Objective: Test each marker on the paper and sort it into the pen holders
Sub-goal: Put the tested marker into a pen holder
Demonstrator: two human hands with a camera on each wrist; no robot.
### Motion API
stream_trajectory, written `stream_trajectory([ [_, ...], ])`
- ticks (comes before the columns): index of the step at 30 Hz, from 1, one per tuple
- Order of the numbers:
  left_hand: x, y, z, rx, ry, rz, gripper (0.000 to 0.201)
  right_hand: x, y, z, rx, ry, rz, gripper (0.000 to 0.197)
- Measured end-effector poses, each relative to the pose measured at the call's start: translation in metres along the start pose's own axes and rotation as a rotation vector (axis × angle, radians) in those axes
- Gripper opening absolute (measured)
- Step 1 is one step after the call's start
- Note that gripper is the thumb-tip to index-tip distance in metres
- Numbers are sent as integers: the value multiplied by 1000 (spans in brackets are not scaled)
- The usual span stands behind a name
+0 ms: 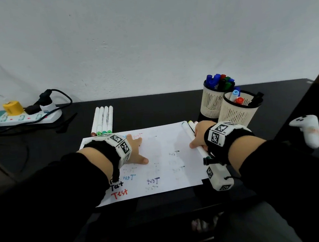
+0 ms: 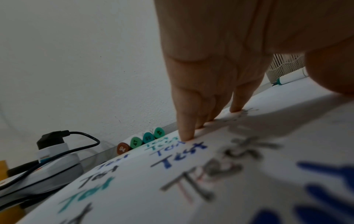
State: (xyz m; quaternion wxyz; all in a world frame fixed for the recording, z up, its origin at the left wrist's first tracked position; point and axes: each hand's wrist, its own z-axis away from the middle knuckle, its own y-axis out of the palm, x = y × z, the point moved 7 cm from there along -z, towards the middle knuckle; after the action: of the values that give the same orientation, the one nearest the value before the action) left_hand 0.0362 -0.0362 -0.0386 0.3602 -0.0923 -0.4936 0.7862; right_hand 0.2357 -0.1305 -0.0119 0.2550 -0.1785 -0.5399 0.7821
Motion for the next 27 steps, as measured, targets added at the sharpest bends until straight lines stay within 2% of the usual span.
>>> stream_trajectory([
  [1,0,-1,1,-1,1,0,90,0,0,2,-2,-18,12,33],
  [4,-1,-2,2,0,0,1,89,5,-4,9,-22,-58,85,64],
  [6,-1,-1,2,0,2,3,89,7,-6,11,-25,-64,110,68],
  [9,1,2,0,-8,8,3,91,11,-7,14,-28,-87,140,60],
  [12,4,5,-1,-23,7,24,93,12,-13,13,-93,-69,103,26],
  [13,5,6,0,-28,3,28,93,13,-17,12,-106,-49,86,24],
  [17,13,9,5,-35,2,46,93,33,-37,4,-129,-39,44,41],
  [23,56,15,17,-4,-37,104,94,90,-62,-4,-151,-127,26,38],
  [27,84,24,26,5,-49,171,95,135,-61,-12,-136,-176,17,36],
])
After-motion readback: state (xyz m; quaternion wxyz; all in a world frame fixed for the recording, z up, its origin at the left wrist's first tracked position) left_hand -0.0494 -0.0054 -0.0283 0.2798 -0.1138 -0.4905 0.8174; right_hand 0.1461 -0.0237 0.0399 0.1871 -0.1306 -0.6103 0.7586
